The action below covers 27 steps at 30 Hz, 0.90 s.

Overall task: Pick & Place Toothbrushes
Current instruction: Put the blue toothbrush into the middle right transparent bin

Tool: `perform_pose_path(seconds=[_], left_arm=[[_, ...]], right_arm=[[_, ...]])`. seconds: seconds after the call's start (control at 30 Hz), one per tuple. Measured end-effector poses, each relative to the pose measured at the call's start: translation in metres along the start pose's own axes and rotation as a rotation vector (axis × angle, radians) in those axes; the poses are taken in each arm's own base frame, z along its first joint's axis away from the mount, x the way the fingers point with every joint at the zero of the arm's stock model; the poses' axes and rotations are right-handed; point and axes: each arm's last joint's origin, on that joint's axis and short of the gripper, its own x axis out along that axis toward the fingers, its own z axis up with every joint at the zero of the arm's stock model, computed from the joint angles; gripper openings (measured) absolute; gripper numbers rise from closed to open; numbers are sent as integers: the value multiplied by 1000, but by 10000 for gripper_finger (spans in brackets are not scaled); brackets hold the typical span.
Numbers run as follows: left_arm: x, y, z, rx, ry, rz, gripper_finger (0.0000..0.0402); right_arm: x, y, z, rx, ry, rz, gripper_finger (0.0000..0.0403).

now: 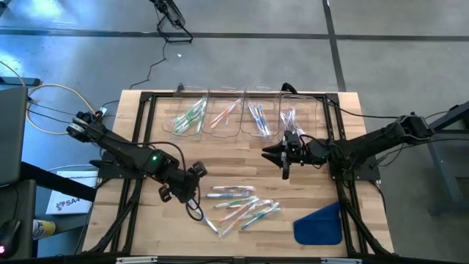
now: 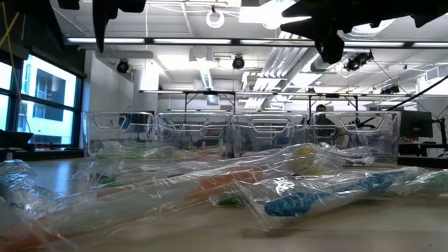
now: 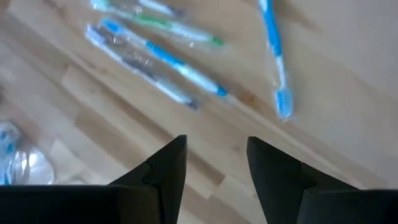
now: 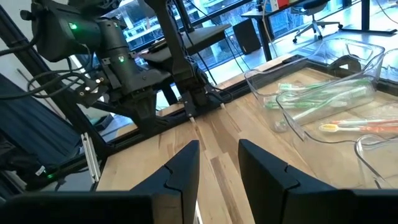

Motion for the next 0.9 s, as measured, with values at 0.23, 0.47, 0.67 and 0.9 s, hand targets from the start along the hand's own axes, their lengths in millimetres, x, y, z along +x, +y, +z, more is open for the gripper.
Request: perform_pose_path(seconds=[0.23,0.47,0.67,0.9], left_arm=[[0,0,-1,0,20,19,163],[0,1,-1,86,28,28,163],[0,1,-2,92,42,36,163],[3,-1,-2,144,41,-3,163]], right_arm=[[0,0,0,-4,0,0,104],[0,0,0,-4,1,0,104],[0,0,0,-5,1,0,104],[0,0,0,-6,2,-1,104]])
